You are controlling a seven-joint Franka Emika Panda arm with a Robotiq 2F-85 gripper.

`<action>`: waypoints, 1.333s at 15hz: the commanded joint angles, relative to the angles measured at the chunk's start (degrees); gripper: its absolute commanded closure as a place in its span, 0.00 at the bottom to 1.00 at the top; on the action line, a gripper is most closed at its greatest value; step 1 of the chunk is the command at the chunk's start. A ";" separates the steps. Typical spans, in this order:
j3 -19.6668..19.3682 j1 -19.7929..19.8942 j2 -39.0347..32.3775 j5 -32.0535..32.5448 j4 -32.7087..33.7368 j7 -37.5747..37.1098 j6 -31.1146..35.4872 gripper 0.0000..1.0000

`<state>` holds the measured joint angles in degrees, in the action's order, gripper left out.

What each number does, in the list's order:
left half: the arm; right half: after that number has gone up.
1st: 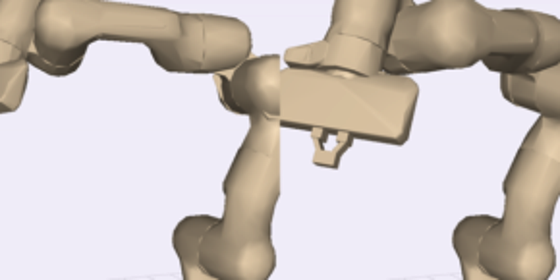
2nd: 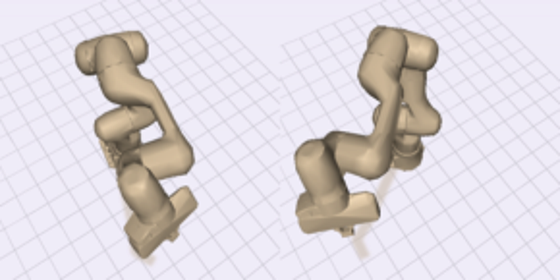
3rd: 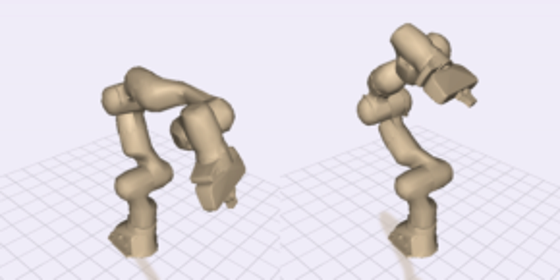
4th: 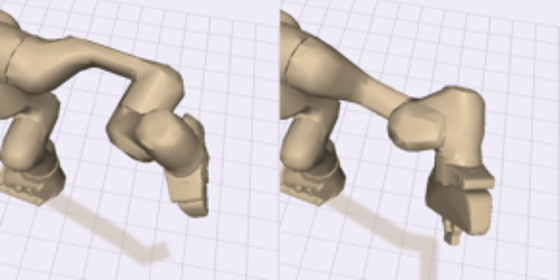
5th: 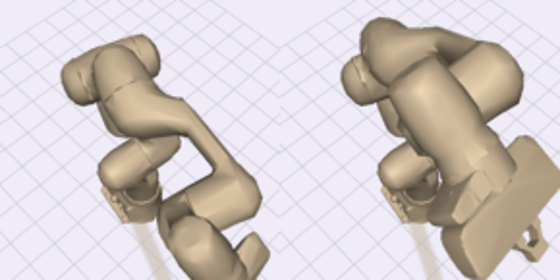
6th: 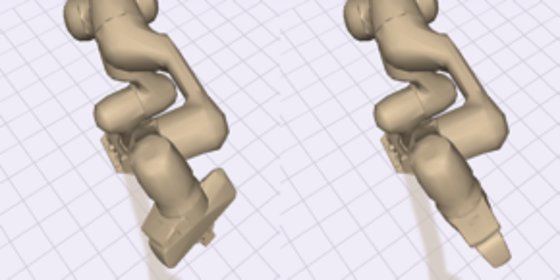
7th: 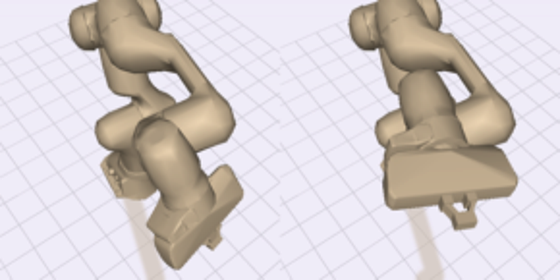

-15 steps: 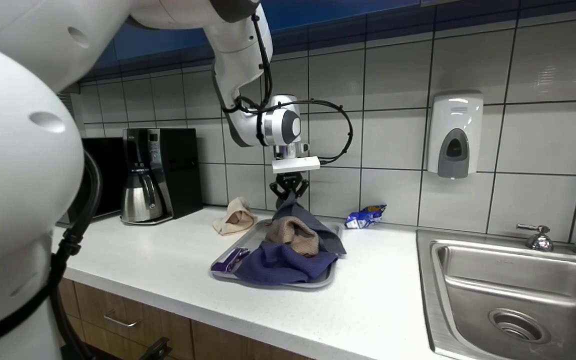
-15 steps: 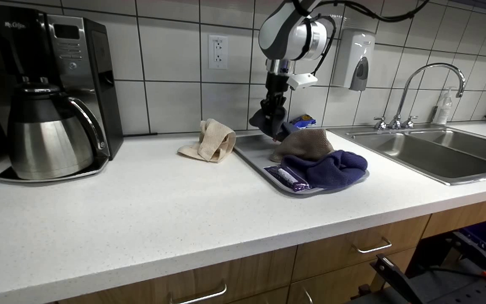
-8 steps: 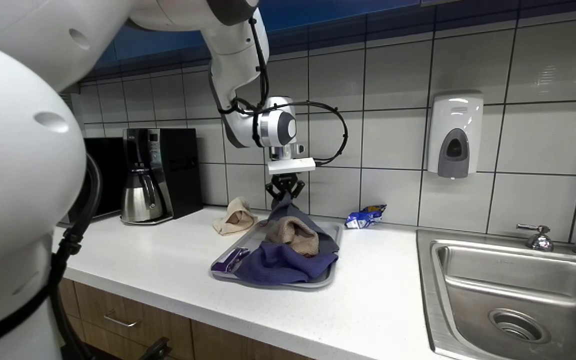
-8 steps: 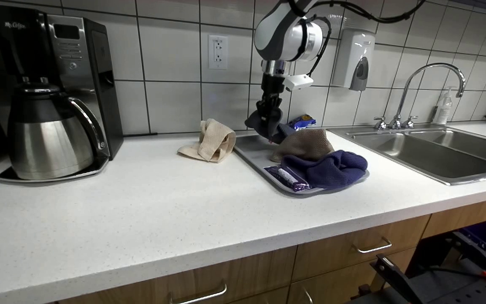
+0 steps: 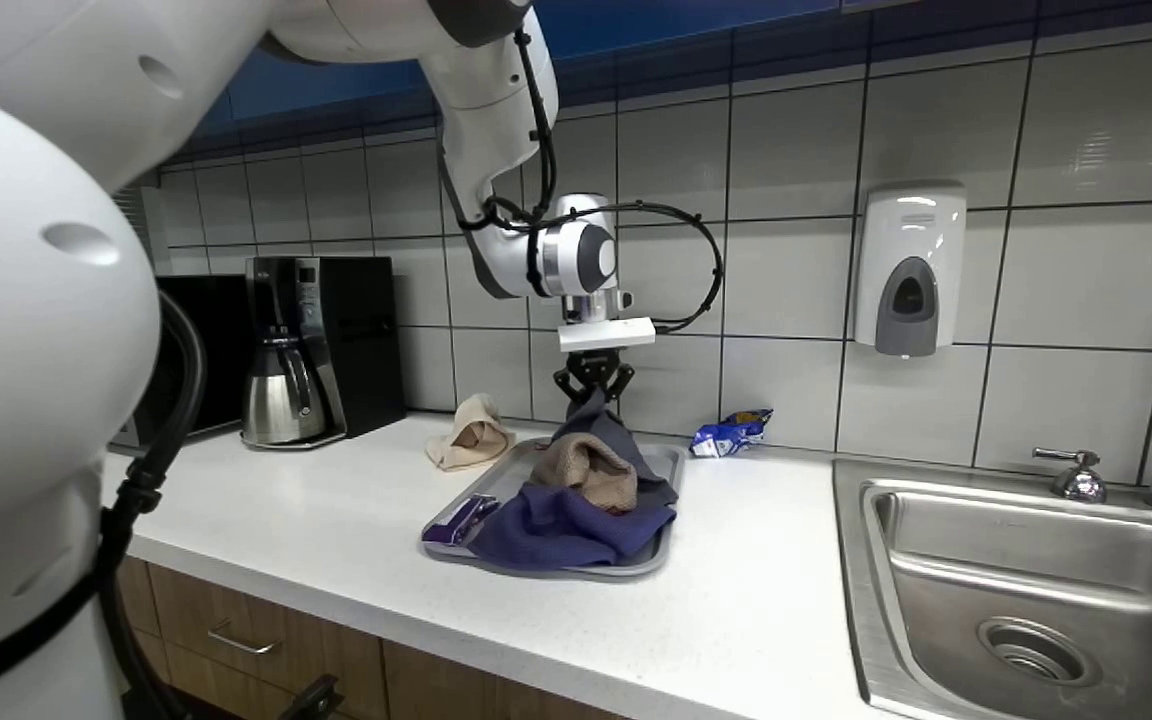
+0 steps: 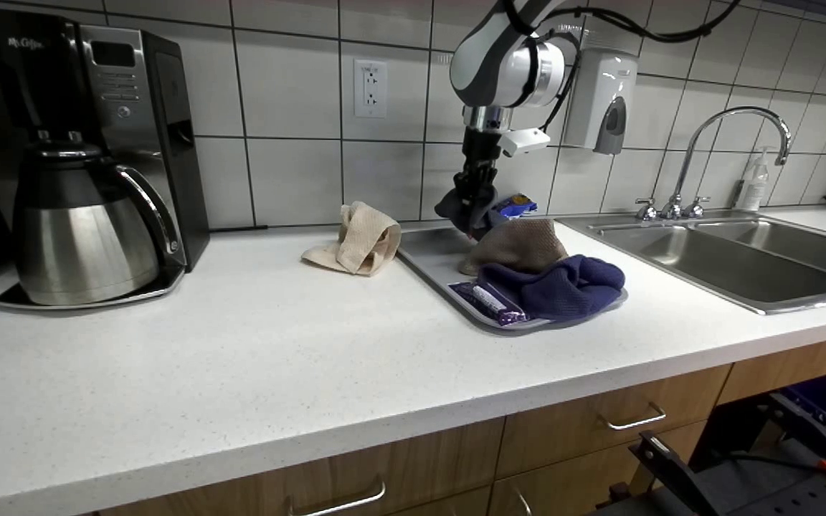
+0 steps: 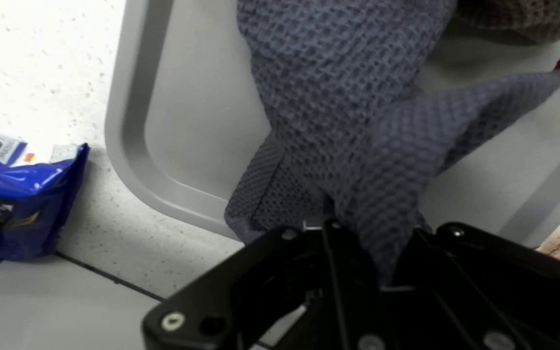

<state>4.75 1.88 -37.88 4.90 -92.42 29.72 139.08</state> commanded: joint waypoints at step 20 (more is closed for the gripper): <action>-3.12 1.64 -1.72 2.18 -0.37 -3.15 -3.89 0.20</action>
<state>0.74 2.47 -42.58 5.79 -91.01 26.53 137.29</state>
